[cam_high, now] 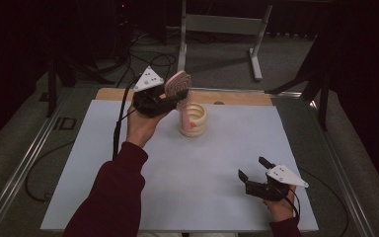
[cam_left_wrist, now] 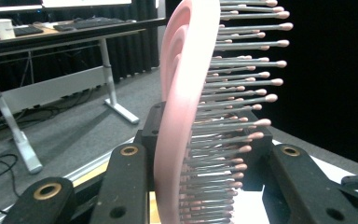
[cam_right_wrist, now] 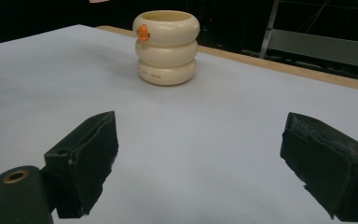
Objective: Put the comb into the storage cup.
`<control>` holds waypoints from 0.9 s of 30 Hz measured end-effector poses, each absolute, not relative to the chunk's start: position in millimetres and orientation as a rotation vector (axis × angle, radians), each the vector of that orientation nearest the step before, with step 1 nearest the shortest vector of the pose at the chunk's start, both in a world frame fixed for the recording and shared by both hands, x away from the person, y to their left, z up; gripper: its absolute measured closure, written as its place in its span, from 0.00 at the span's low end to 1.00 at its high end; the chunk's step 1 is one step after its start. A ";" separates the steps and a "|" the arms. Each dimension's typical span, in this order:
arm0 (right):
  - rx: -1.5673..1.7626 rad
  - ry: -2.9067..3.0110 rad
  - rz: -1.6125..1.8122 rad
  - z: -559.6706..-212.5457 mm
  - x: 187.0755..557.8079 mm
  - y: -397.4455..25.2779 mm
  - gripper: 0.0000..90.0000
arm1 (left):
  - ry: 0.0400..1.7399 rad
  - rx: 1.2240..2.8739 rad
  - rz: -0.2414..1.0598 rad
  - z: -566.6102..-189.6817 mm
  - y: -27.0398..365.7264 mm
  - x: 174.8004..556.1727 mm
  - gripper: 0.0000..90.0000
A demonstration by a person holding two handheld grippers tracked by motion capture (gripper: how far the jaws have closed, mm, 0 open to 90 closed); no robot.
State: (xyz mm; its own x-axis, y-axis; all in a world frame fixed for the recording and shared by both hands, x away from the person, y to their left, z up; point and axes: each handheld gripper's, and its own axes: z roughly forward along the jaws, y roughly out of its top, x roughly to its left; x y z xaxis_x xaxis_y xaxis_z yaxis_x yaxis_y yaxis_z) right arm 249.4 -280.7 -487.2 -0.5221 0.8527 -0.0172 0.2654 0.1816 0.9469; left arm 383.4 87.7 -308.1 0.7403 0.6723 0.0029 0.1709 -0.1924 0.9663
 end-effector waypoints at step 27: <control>1.051 1.869 1.355 -484.7 248.6 -282.4 0.13 | 0.741 1.748 0.570 -301.1 71.5 410.7 0.71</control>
State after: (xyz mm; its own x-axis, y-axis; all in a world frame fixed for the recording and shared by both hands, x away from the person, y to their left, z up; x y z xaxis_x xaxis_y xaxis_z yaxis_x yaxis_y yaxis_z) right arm 248.6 -282.4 -484.7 -0.5096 0.8603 -0.0161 0.2524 0.1674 0.9530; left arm 410.7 71.5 -301.1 0.6886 0.7251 0.0126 0.1978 -0.2044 0.9587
